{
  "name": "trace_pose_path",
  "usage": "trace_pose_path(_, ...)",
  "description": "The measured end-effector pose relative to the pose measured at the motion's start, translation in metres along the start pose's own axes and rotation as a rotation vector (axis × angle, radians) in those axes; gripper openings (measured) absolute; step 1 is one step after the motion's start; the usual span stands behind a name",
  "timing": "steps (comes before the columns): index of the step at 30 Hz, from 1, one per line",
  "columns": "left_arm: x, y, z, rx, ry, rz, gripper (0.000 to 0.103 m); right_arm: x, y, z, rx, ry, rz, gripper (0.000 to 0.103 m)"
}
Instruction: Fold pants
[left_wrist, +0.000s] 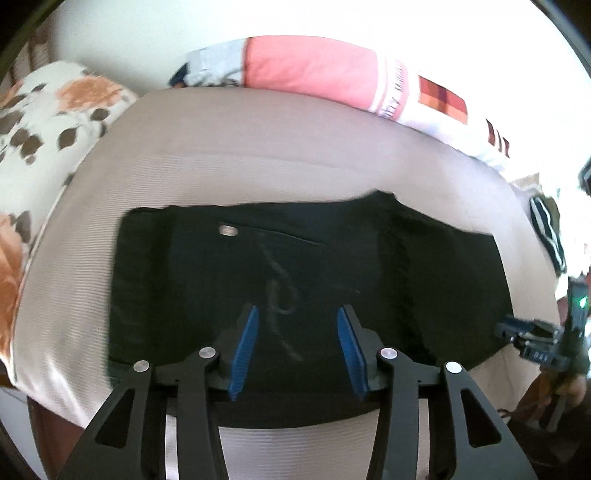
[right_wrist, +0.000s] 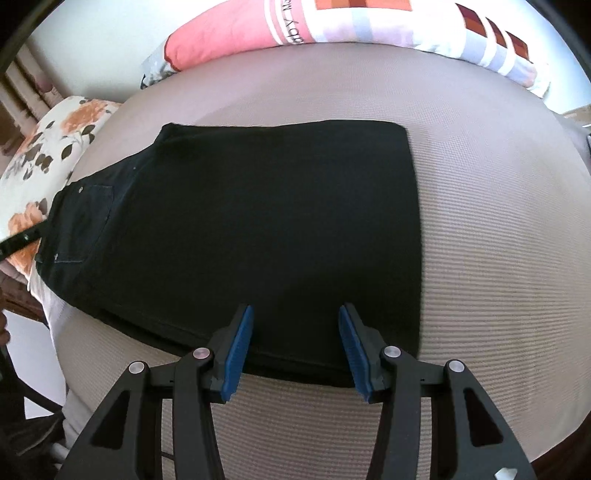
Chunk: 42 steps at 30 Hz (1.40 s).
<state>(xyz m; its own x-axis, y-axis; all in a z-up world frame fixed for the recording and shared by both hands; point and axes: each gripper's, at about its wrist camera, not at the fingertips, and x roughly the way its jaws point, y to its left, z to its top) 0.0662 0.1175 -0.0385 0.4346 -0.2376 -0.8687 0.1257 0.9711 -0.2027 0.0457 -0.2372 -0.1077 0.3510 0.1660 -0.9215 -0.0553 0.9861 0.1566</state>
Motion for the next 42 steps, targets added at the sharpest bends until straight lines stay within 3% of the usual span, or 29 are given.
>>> trace_pose_path(7,-0.018,0.052,0.014,-0.035,-0.001,0.042,0.049,0.009,0.029,0.007,-0.035,0.027,0.029,0.046)
trace_pose_path(13,-0.024,0.088,0.011,-0.061,0.005,0.029,0.051,0.016,0.056,0.012,-0.075,0.05,0.053,0.046)
trace_pose_path(17,-0.025,0.12,0.006,-0.148,-0.008,-0.01,0.053,0.021,0.074,0.015,-0.097,0.064,0.057,0.046)
trace_pose_path(23,-0.002,0.149,-0.002,-0.216,0.042,-0.099,0.053,0.028,0.106,0.024,-0.126,0.078,0.088,0.047)
trace_pose_path(30,0.025,0.173,0.003,-0.239,0.096,-0.221,0.053,0.016,0.115,0.046,-0.068,0.037,0.176,0.047)
trace_pose_path(35,0.051,0.196,0.012,-0.291,0.184,-0.38,0.053,0.006,0.116,0.055,-0.042,0.006,0.146,0.05)
trace_pose_path(42,0.07,0.207,0.021,-0.3,0.247,-0.53,0.053,0.008,0.113,0.063,0.02,0.006,0.119,0.05)
